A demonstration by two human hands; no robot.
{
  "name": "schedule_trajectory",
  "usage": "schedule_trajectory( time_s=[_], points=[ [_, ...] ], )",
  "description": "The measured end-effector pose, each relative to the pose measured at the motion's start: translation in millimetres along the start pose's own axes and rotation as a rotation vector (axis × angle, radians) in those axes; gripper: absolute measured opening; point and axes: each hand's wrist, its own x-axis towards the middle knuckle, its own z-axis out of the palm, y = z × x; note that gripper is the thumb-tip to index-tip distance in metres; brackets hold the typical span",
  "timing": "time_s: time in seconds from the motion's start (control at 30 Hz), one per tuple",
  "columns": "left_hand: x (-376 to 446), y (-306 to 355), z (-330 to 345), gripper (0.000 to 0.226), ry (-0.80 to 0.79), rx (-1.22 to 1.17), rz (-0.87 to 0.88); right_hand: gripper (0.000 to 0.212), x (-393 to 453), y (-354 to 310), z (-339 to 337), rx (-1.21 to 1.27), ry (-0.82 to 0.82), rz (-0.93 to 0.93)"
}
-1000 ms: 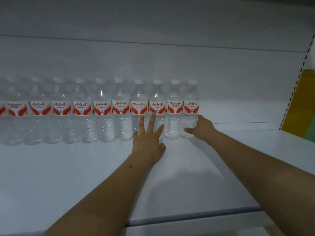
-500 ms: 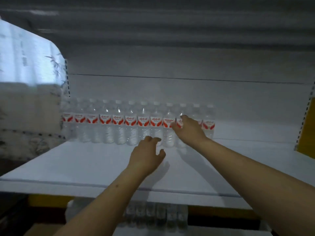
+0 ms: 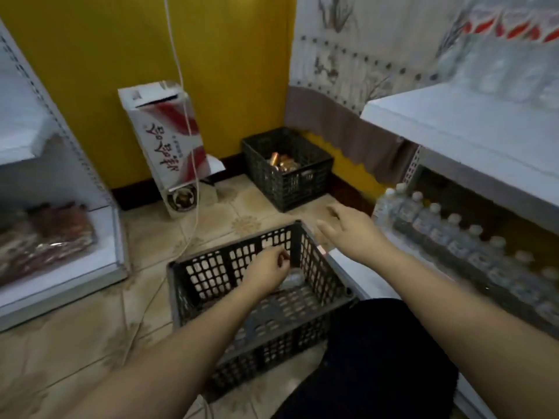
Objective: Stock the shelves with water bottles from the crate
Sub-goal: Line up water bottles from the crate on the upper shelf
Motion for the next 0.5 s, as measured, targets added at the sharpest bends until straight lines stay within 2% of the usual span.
schedule_trajectory(
  time_s=[0.1,0.3,0.4,0.5],
  points=[
    [5,-91,27,0.026,-0.144,0.025,-0.239,0.057,37,-7,45,-0.1,-0.21,0.008],
    [57,-190,101,0.039,-0.35,0.036,-0.413,0.069,106,16,122,-0.105,-0.438,0.095],
    [94,-215,132,0.041,-0.343,-0.004,-0.456,0.068,114,45,160,-0.073,-0.494,0.113],
    [134,-243,160,0.053,-0.258,-0.059,-0.554,0.06,110,79,190,0.019,-0.466,0.125]
  ],
)
